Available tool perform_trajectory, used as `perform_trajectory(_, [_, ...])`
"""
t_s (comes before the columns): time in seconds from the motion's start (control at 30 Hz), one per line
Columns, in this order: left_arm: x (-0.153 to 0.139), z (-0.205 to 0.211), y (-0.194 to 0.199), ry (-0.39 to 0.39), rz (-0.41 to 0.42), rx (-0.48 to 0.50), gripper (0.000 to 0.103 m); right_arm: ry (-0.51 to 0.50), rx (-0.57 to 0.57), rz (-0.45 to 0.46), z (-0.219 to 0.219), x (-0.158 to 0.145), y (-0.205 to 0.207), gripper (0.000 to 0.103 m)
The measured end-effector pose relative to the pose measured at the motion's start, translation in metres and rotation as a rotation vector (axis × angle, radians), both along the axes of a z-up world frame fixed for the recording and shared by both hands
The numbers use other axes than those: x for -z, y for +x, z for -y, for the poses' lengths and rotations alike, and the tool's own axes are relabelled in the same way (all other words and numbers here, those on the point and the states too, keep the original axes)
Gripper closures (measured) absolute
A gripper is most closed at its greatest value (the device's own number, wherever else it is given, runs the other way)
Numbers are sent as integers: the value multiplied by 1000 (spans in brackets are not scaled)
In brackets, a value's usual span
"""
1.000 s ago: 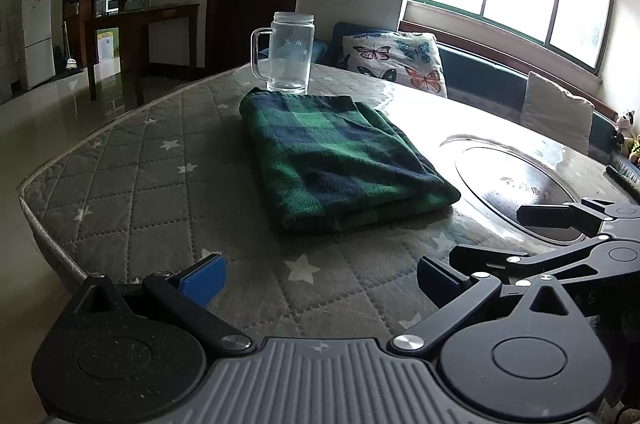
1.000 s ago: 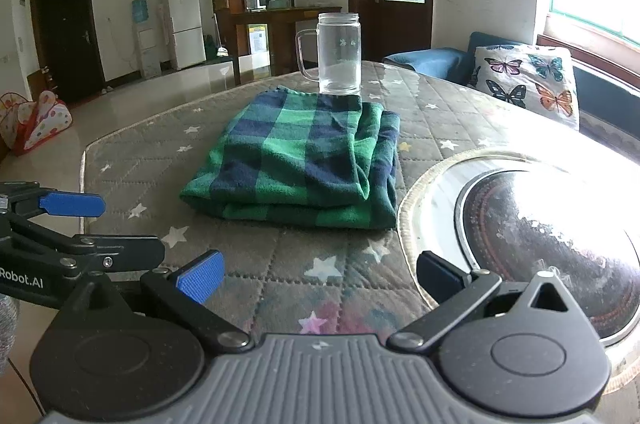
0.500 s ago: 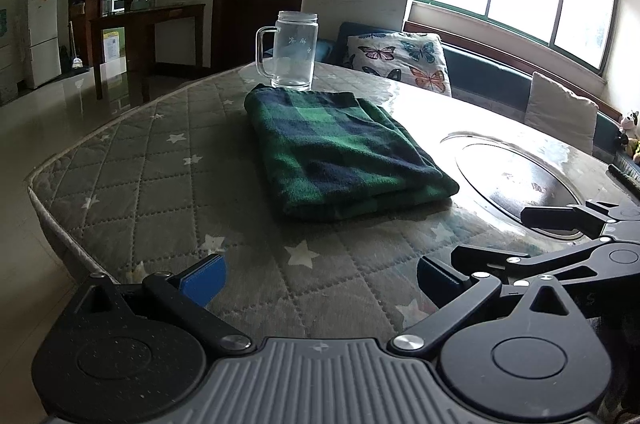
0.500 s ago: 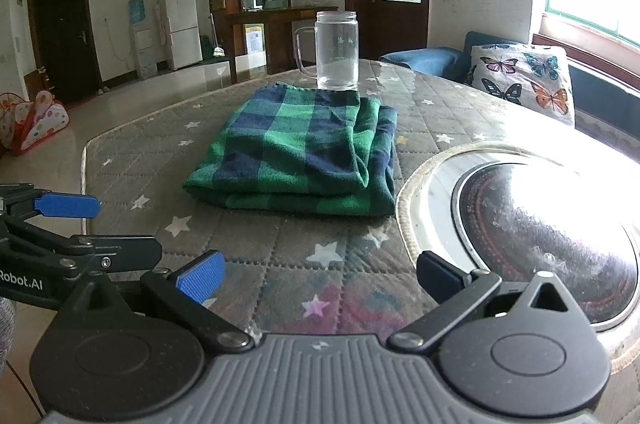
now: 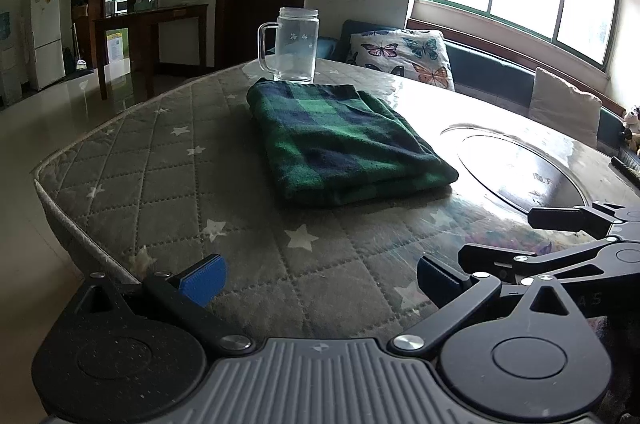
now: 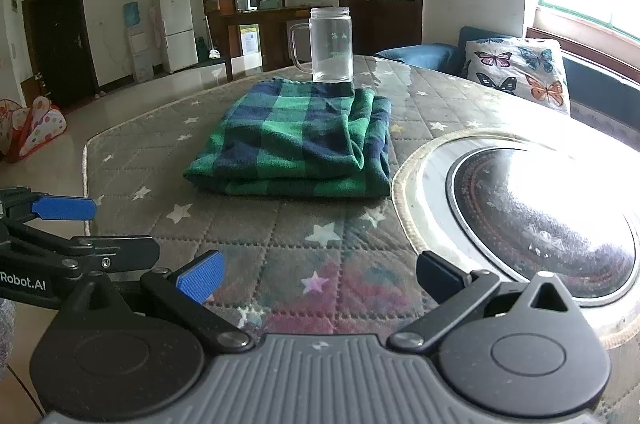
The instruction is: Fold clothes
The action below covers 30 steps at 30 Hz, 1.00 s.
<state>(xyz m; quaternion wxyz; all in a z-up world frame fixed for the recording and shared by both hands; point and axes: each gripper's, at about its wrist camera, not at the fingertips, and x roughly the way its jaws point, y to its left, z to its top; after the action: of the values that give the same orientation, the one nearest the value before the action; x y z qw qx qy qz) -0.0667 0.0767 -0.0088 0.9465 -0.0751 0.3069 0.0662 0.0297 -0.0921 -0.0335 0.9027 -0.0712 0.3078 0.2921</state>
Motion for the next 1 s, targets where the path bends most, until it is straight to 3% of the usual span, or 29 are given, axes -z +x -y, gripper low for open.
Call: perform_trajectory(1.0, [-2,9,-6,14,11,6,0,17,15,3,7,0,-7,0])
